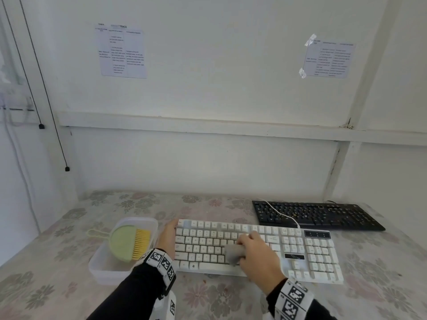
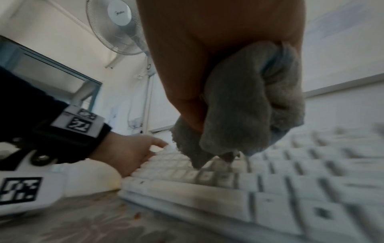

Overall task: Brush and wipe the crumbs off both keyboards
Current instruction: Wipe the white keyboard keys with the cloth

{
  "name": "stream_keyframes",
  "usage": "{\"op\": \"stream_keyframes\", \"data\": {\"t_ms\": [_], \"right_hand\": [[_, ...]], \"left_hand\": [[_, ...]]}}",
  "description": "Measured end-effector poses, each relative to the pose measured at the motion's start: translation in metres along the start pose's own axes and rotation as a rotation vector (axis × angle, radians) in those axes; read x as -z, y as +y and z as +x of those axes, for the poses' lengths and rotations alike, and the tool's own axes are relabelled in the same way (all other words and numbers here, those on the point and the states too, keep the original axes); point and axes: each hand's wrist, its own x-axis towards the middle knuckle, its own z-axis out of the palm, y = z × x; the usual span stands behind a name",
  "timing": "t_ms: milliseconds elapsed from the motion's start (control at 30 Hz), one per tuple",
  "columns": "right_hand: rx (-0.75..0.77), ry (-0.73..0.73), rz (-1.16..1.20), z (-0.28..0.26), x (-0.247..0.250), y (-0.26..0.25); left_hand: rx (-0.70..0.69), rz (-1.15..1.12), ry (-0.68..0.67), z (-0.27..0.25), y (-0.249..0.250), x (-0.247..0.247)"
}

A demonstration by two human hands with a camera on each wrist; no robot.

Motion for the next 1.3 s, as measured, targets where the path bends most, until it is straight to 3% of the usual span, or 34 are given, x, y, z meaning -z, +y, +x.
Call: {"op": "stream_keyframes", "data": {"t_ms": [233, 467, 833, 1300], "right_hand": [[0.276, -0.116, -0.031, 0.010, -0.034, -0.056], [0.378, -0.177, -0.141, 0.018, -0.046, -0.093], [0.246, -0.222, -0.290, 0.016, -0.028, -0.061], [0.022, -0.228, -0.346, -0.005, -0.001, 0.018]], "left_hand": [[0.022, -0.154, -0.049, -0.008, 0.010, -0.011], [-0.019, -0.158, -0.060, 0.007, 0.005, -0.006], [0.016, -0.182, -0.109, 0.006, 0.006, -0.008], [-0.035, -0.134, -0.066, 0.006, 0.007, -0.008]]}}
